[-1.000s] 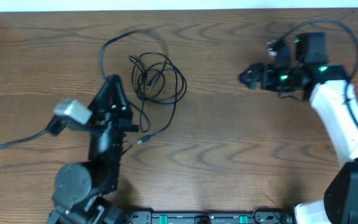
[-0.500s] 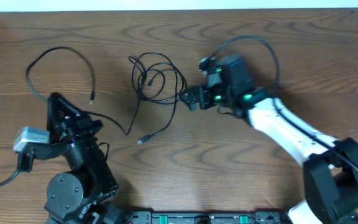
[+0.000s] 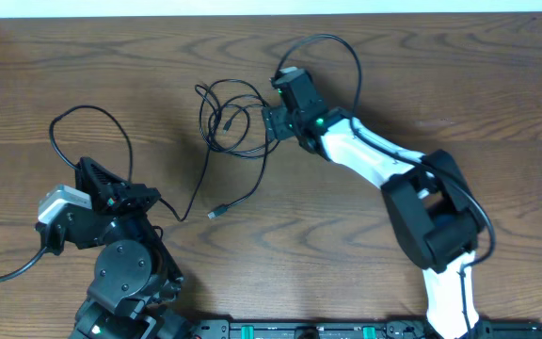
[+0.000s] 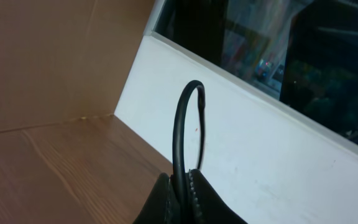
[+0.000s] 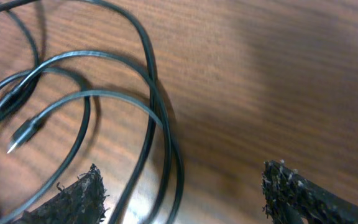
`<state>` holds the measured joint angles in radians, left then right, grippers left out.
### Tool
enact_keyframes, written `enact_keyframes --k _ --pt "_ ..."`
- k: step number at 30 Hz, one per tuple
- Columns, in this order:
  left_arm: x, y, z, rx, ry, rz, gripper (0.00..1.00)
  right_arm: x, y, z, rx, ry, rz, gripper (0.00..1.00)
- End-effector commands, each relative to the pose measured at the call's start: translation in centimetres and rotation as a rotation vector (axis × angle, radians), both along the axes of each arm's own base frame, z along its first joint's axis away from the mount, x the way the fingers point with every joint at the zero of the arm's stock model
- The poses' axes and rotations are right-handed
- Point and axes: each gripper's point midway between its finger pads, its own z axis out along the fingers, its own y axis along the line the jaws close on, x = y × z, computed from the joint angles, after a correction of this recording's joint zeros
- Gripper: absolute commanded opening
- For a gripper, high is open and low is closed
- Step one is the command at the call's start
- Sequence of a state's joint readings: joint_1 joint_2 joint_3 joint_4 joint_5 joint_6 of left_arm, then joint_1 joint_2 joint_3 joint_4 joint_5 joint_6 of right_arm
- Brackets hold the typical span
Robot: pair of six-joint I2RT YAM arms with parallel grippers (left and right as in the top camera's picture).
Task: Untangle cables
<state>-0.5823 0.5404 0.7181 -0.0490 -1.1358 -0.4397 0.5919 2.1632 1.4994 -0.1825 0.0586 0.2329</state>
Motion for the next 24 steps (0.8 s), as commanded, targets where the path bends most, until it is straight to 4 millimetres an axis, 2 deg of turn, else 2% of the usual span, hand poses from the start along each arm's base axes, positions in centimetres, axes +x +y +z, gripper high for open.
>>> enact_keyframes --k 1,5,6,7,8,9,10,11,13,16,21,24 --pt "-0.2 0.2 0.0 0.018 0.016 0.001 0.08 0.9 0.7 -1.5 -0.045 -0.014 0.005 0.77" --pt "0.4 -0.6 -0.2 0.028 0.027 -0.051 0.08 0.1 1.4 -3.8 -0.04 0.036 0.022 0.63" --pt "0.5 -0.7 -0.2 0.029 0.03 -0.053 0.08 -0.1 1.4 -4.3 -0.049 0.043 0.025 0.54" --pt "0.6 -0.7 -0.3 0.031 0.034 -0.053 0.08 -0.1 1.4 -4.6 -0.061 0.043 0.02 0.35" --pt "0.6 -0.8 -0.3 0.031 0.035 -0.054 0.08 -0.1 1.1 -4.8 -0.077 0.042 0.01 0.22" --pt "0.8 -0.9 -0.5 0.014 0.029 -0.054 0.08 0.1 0.0 -5.1 -0.13 0.032 -0.029 0.08" --pt "0.9 -1.0 -0.5 0.008 0.027 -0.057 0.08 0.2 -0.9 -5.2 -0.162 0.03 -0.059 0.01" --pt "1.1 -1.2 -0.6 0.011 0.03 -0.063 0.08 0.3 -2.0 -5.4 -0.194 0.032 -0.095 0.01" --pt "1.2 -1.2 -0.7 0.014 0.035 -0.059 0.08 0.4 -5.4 -5.4 -0.283 0.057 -0.192 0.01" --pt "0.7 0.0 -0.6 0.011 0.031 0.009 0.08 0.4 -11.9 -5.2 -0.431 0.105 -0.319 0.01" --pt "-0.8 3.0 -0.6 0.024 0.045 0.181 0.08 -0.2 -25.0 -5.0 -0.591 0.253 -0.541 0.01" --pt "-1.5 4.7 -0.6 0.049 0.071 0.264 0.08 -0.8 -31.5 -5.1 -0.589 0.334 -0.662 0.01"
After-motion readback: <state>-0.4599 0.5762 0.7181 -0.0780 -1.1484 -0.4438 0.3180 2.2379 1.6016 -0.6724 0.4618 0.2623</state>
